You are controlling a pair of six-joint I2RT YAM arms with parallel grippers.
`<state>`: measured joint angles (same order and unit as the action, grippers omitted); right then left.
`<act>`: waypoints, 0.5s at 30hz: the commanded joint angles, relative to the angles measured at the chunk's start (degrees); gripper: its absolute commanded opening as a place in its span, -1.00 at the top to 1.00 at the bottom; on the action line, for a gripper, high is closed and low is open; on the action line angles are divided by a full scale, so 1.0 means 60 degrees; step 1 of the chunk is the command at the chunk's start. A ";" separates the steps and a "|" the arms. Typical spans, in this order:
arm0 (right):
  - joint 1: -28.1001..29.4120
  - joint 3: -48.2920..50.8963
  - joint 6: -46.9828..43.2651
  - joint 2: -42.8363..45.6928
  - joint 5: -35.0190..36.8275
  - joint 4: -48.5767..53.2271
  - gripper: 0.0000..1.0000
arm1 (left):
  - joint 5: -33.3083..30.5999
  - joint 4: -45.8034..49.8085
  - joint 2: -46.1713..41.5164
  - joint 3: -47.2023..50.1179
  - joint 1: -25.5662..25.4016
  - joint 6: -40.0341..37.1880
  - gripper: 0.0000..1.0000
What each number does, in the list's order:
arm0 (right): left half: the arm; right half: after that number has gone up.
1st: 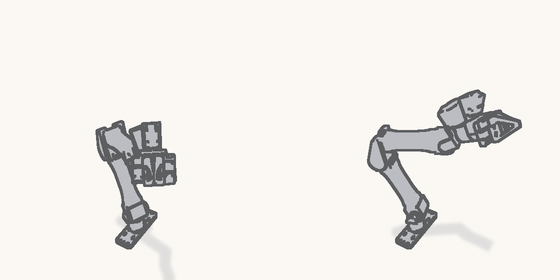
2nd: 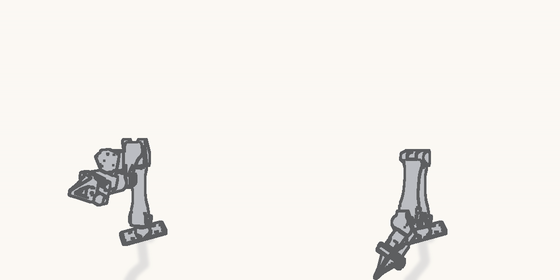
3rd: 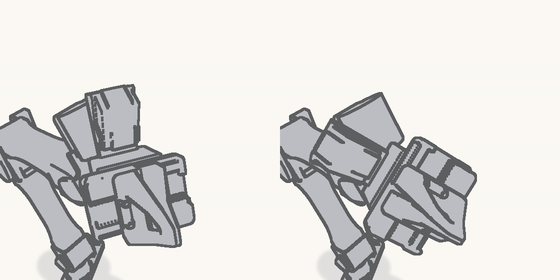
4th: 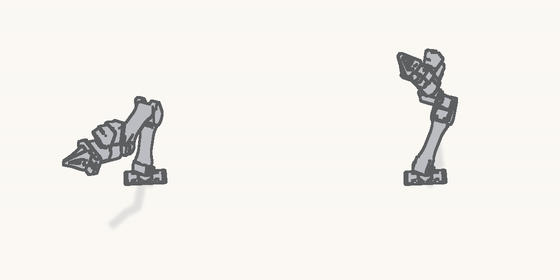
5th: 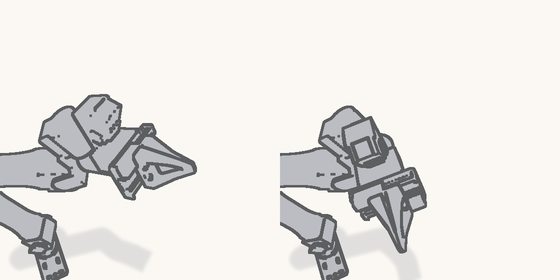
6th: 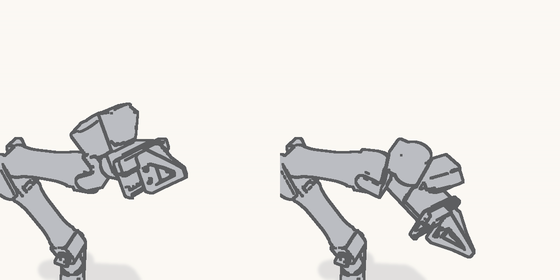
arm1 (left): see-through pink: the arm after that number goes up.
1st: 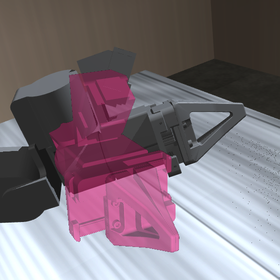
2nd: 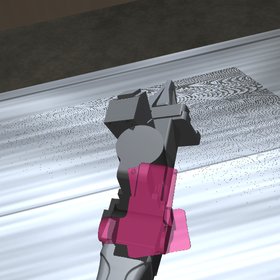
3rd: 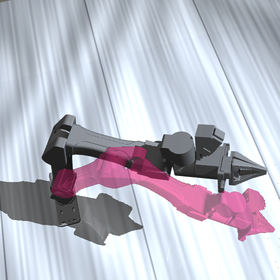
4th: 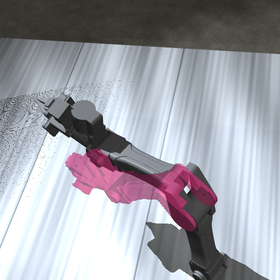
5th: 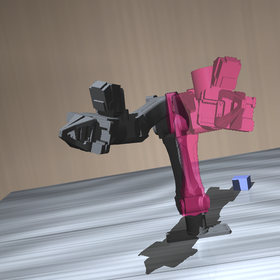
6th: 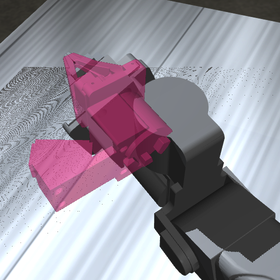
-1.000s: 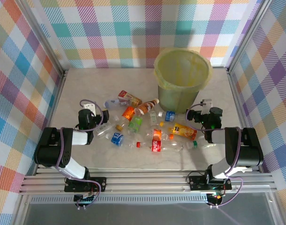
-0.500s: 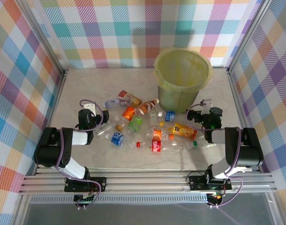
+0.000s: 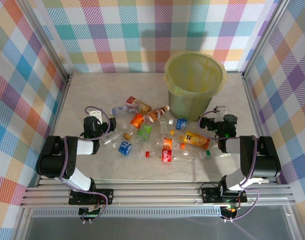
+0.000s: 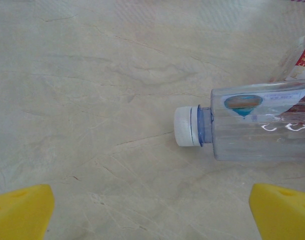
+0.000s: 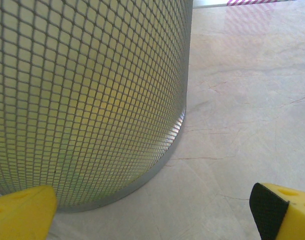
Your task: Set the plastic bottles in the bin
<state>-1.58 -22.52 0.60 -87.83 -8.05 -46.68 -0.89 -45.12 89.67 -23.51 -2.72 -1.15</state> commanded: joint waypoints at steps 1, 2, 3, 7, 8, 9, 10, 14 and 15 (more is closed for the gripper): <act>-0.0022 -0.0113 -0.0100 -0.0018 -0.0233 -0.0288 -0.99 | 0.0125 -0.0120 0.0010 -0.0146 0.0043 -0.0120 -1.00; -0.0015 -0.0093 -0.0100 -0.0024 -0.0225 -0.0291 -0.99 | 0.0126 -0.0139 0.0004 -0.0140 0.0043 -0.0118 -1.00; -0.0021 -0.0095 -0.0100 -0.0017 -0.0217 -0.0291 -0.99 | 0.0120 -0.0141 0.0005 -0.0127 0.0043 -0.0111 -1.00; -0.0036 -0.0291 0.0153 0.0158 0.0390 0.0229 -0.99 | -0.0066 0.0325 -0.0332 -0.0268 0.0043 -0.0046 -1.00; -0.0029 -0.0351 0.0164 0.0254 0.0412 0.0402 -0.99 | -0.0164 0.0423 -0.0520 -0.0260 0.0043 0.0006 -1.00; -0.0029 -0.0396 0.0182 0.0351 0.0423 0.0559 -0.99 | -0.0242 0.0531 -0.0679 -0.0237 0.0043 0.0037 -1.00; -0.0029 -0.0442 0.0232 0.0465 0.0538 0.0749 -0.99 | -0.0265 0.0606 -0.0856 -0.0202 0.0043 0.0045 -1.00; -0.0032 -0.0483 0.0416 0.1235 0.1069 0.1461 -0.99 | -0.0369 0.1431 -0.1571 -0.0359 0.0040 0.0082 -1.00; -0.0030 -0.0505 0.0493 0.1467 0.1276 0.1662 -0.99 | -0.0391 0.1588 -0.1755 -0.0394 0.0043 0.0089 -1.00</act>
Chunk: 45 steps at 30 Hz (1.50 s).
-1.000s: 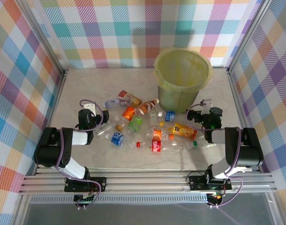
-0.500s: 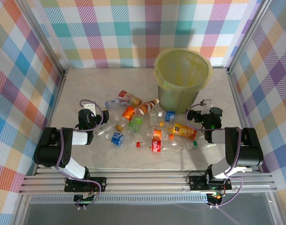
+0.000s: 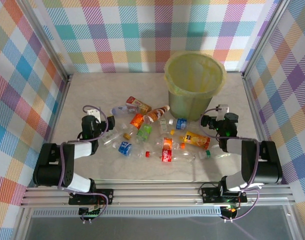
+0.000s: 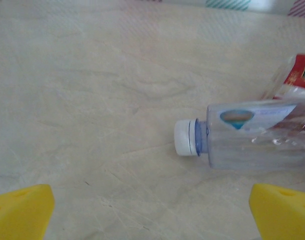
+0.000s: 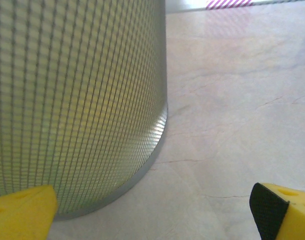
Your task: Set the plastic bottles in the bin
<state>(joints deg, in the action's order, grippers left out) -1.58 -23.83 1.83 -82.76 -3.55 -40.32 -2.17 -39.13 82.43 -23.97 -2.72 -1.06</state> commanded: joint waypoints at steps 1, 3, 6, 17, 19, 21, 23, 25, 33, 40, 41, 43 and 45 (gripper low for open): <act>-0.0029 -0.0302 0.0360 0.0917 0.0744 0.1003 -0.99 | -0.0228 0.0772 -0.0756 -0.0327 0.0043 0.0088 -1.00; -0.0033 -0.0421 0.0553 0.1487 0.1192 0.1763 -0.99 | -0.0261 0.0851 -0.1120 -0.0312 0.0043 0.0092 -1.00; -0.0031 -0.0986 0.1333 0.2424 0.2168 0.3867 -0.99 | -0.0362 0.1391 -0.1627 -0.0554 0.0043 0.0173 -1.00; -0.0029 -0.3406 0.6688 0.5535 0.3919 1.4365 -0.99 | -0.0310 0.3393 -0.3489 -0.1056 0.0042 0.1807 -1.00; -0.0029 -0.3542 0.7149 0.5774 0.3710 1.5563 -0.99 | -0.0096 0.3517 -0.3627 -0.1143 0.0039 0.1982 -1.00; -0.0033 -0.3525 0.7405 0.5937 0.3346 1.6313 -0.99 | 0.0010 0.3471 -0.3740 -0.1163 0.0041 0.2121 -1.00; -0.0036 -0.3331 0.7547 0.6084 0.2898 1.6614 -0.99 | 0.0091 0.3339 -0.3806 -0.1147 0.0039 0.2224 -1.00; -0.0038 -0.2981 0.7786 0.6217 0.2516 1.6619 -0.99 | 0.0176 0.3289 -0.3844 -0.1162 0.0042 0.2282 -1.00; -0.0030 -0.1828 0.8296 0.5680 0.1566 1.5201 -0.99 | 0.0369 0.3285 -0.3873 -0.1077 0.0042 0.2351 -1.00; -0.0031 -0.1348 0.8847 0.5072 0.1664 1.3981 -0.99 | 0.0493 0.3214 -0.3844 -0.1018 0.0043 0.2358 -1.00; -0.0037 -0.1289 0.8942 0.5014 0.1732 1.3820 -0.99 | 0.0494 0.3212 -0.3846 -0.1025 0.0035 0.2358 -1.00; -0.0040 -0.1208 0.9122 0.4907 0.1852 1.3561 -0.99 | 0.0501 0.3197 -0.3823 -0.1034 0.0043 0.2345 -1.00; -0.0037 -0.1152 0.9294 0.4795 0.1938 1.3319 -0.99 | 0.0545 0.3197 -0.3826 -0.1045 0.0043 0.2316 -1.00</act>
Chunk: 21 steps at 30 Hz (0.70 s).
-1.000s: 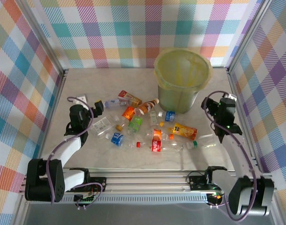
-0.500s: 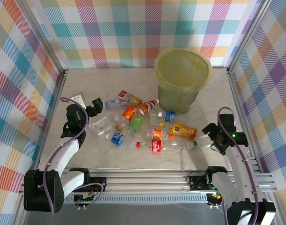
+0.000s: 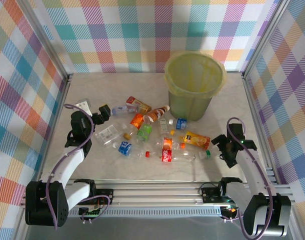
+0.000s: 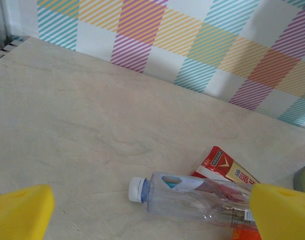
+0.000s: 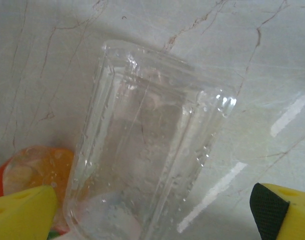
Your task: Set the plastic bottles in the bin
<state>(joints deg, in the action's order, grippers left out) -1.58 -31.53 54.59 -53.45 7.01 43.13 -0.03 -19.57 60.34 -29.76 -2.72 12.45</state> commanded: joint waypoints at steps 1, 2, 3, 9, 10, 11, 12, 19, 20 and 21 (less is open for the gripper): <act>-0.0029 0.0155 0.0565 -0.0153 0.0217 -0.0737 -1.00 | 0.0215 -0.0063 -0.0136 -0.0083 0.0041 0.0044 -1.00; -0.0025 0.0188 0.0620 -0.0245 0.0259 -0.0863 -1.00 | 0.0238 -0.0063 -0.0127 -0.0092 0.0033 0.0036 -1.00; -0.0030 0.0224 0.0666 -0.0304 0.0286 -0.0977 -0.99 | 0.0254 -0.0049 -0.0118 -0.0094 0.0034 0.0018 -1.00; -0.0021 0.0243 0.0791 -0.1048 0.0398 -0.1562 -0.97 | 0.0353 -0.0019 -0.0158 -0.0121 0.0042 -0.0035 -1.00; -0.0016 0.0245 0.0813 -0.1198 0.0391 -0.1654 -0.96 | 0.0357 -0.0019 -0.0149 -0.0123 0.0040 -0.0025 -1.00; -0.0014 0.0236 0.0832 -0.1351 0.0385 -0.1749 -0.95 | 0.0357 -0.0031 -0.0139 -0.0132 0.0043 -0.0024 -1.00; -0.0014 0.0243 0.0835 -0.1484 0.0386 -0.1824 -0.94 | 0.0364 -0.0033 -0.0133 -0.0138 0.0042 -0.0024 -1.00; 0.0006 0.0295 0.0965 -0.1975 0.0636 -0.2141 -0.68 | 0.0444 -0.0062 -0.0022 -0.0153 0.0028 -0.0016 -1.00; 0.0012 0.0296 0.0977 -0.1950 0.0736 -0.2123 -0.60 | 0.0451 -0.0074 -0.0007 -0.0153 0.0030 -0.0009 -1.00; 0.0014 0.0280 0.0966 -0.1921 0.0829 -0.2108 -0.52 | 0.0465 -0.0090 -0.0002 -0.0164 0.0034 -0.0013 -1.00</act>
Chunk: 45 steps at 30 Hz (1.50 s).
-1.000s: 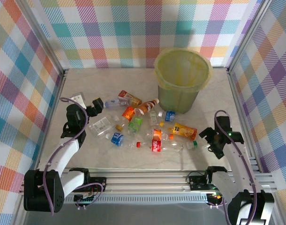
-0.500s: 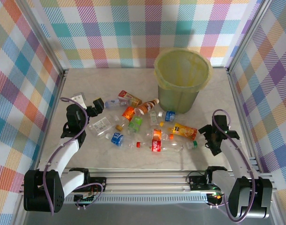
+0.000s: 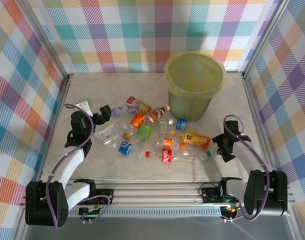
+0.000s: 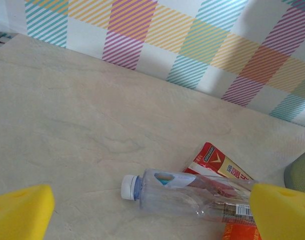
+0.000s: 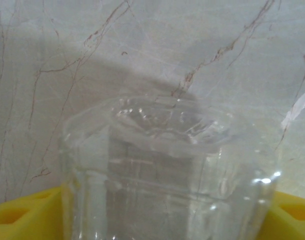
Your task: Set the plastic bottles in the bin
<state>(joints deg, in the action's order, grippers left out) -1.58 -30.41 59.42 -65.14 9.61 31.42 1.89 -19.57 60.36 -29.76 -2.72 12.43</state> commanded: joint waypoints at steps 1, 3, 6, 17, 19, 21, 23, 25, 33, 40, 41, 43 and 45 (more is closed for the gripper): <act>0.0001 0.0090 0.0163 0.0081 0.0491 -0.0099 -0.43 | 0.0169 -0.0100 0.0029 -0.0167 0.0038 -0.0013 -1.00; 0.0003 0.0062 0.0119 0.0213 0.0641 -0.0020 -0.31 | 0.0183 -0.0107 0.0053 -0.0182 0.0042 -0.0008 -1.00; 0.0003 -0.0181 -0.0102 0.0457 0.0937 0.0355 -0.13 | 0.0201 -0.0107 0.0077 -0.0211 0.0031 -0.0009 -1.00; 0.0203 -0.2539 -0.2168 0.2154 0.1974 0.1823 0.35 | 0.0181 -0.0048 -0.0004 -0.0284 0.0038 0.0053 -1.00; 0.0586 -0.3400 -0.2725 0.2055 0.2270 0.1869 0.40 | 0.0210 -0.0048 -0.0009 -0.0314 0.0041 0.0067 -1.00; 0.1158 -0.4347 -0.3341 0.1776 0.2690 0.1795 0.43 | 0.0208 -0.0023 -0.0011 -0.0356 0.0033 0.0096 -1.00; 0.1911 -0.5513 -0.4118 0.1271 0.3240 0.1658 0.44 | 0.0234 0.0010 -0.0029 -0.0380 0.0033 0.0139 -1.00; 0.2571 -0.6662 -0.4966 0.0629 0.3725 0.1453 0.43 | 0.0260 0.0016 -0.0049 -0.0372 0.0029 0.0206 -1.00; 0.3934 -1.0612 -0.7806 -0.1770 0.3834 0.0395 0.45 | 0.0384 0.0156 -0.0251 -0.0316 0.0029 0.0390 -1.00; 0.4073 -1.2307 -0.9204 -0.3615 0.3047 -0.0732 0.47 | 0.0489 0.0215 -0.0603 -0.0226 0.0029 0.0676 -1.00; 0.4073 -1.2598 -0.9432 -0.3985 0.2892 -0.0860 0.47 | 0.0559 0.0215 -0.0617 -0.0240 0.0029 0.0738 -1.00; 0.4073 -1.3374 -0.9720 -0.4754 0.2633 -0.0838 0.46 | 0.0690 0.0215 -0.0641 -0.0229 0.0029 0.0860 -1.00; 0.4073 -1.4292 -0.9899 -0.5604 0.2415 -0.0542 0.45 | 0.0718 0.0237 -0.0695 -0.0212 0.0018 0.0981 -1.00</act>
<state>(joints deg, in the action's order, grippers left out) 22.59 -111.04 4.89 -94.26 26.92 29.82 4.71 -17.96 57.49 -30.26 -2.72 16.38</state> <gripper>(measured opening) 0.526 0.999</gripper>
